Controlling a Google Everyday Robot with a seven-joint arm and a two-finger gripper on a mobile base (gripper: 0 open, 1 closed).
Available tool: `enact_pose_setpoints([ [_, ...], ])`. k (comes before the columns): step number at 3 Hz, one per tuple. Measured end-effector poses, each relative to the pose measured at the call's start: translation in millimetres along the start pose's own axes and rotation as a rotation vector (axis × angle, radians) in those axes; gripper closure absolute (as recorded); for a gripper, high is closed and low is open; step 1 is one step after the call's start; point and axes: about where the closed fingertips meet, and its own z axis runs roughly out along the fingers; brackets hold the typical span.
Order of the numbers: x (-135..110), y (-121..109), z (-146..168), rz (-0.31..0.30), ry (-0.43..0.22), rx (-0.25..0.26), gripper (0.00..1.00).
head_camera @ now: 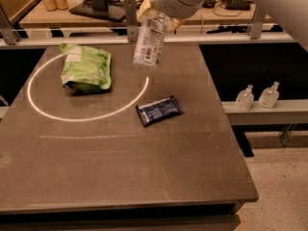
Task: Place blue plastic bottle upright
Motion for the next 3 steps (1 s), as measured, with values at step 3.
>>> enact_pose_setpoints([
  [3, 23.4, 0.1, 13.0, -0.231, 0.119, 0.075, 1.00],
])
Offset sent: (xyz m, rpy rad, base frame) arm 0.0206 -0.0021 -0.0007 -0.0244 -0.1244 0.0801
